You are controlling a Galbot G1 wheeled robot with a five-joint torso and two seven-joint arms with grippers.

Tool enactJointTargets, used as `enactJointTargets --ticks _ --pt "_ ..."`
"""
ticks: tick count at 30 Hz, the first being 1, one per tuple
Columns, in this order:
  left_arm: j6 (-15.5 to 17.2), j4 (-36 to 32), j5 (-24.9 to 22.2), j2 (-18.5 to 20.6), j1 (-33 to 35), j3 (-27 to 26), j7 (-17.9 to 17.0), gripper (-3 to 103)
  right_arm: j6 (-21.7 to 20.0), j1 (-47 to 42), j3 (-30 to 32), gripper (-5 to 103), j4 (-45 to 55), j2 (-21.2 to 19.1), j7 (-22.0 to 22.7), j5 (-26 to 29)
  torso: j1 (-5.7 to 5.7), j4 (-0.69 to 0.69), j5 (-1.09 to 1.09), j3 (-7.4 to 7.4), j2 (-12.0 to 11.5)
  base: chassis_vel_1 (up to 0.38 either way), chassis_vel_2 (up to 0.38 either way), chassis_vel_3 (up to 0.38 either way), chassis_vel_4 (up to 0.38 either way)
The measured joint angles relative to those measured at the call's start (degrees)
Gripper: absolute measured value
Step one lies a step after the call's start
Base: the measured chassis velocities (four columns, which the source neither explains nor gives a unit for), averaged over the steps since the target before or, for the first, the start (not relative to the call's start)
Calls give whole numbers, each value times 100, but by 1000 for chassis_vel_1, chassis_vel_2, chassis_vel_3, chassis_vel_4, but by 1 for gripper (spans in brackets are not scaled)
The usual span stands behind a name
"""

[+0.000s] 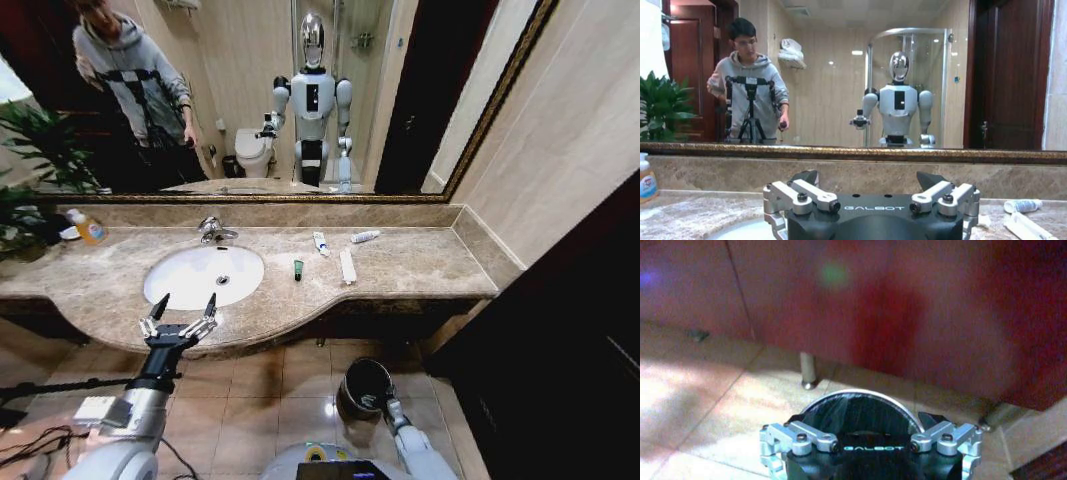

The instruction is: Pick up the trash from the sink and place it in the trash bin.

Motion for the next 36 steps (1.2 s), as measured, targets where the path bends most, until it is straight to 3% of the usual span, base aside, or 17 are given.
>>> enactJointTargets --ticks 7,10,20,25,29,33,36 --pt "0 0 0 0 0 0 0 100 -627 -1074 124 100 2245 -193 7 761 -1 0 -1 0 0 0 0 0 0" --pt "0 0 0 0 0 0 0 100 -747 -1451 348 100 3059 -214 109 1293 -1 0 -1 0 0 0 0 0 0" --pt "0 0 0 0 0 0 0 100 -1044 -2773 1101 100 5405 -10 104 2129 -1 -1 -2 0 1 0 0 0 0" --pt "0 0 0 0 0 0 0 100 -1043 -2948 1179 100 6053 62 206 2233 -1 0 -2 0 1 0 0 0 0" --pt "0 0 0 0 0 0 0 100 -987 -2961 1152 100 6602 80 289 1991 0 0 -2 0 0 0 0 0 0" --pt "0 0 0 0 0 0 0 100 -1314 -2798 972 100 7177 57 313 2048 0 0 -2 0 1 0 0 0 0" --pt "0 0 0 0 0 0 0 100 -1915 -2241 761 100 7636 -166 343 2306 0 0 -2 0 1 0 0 0 0"
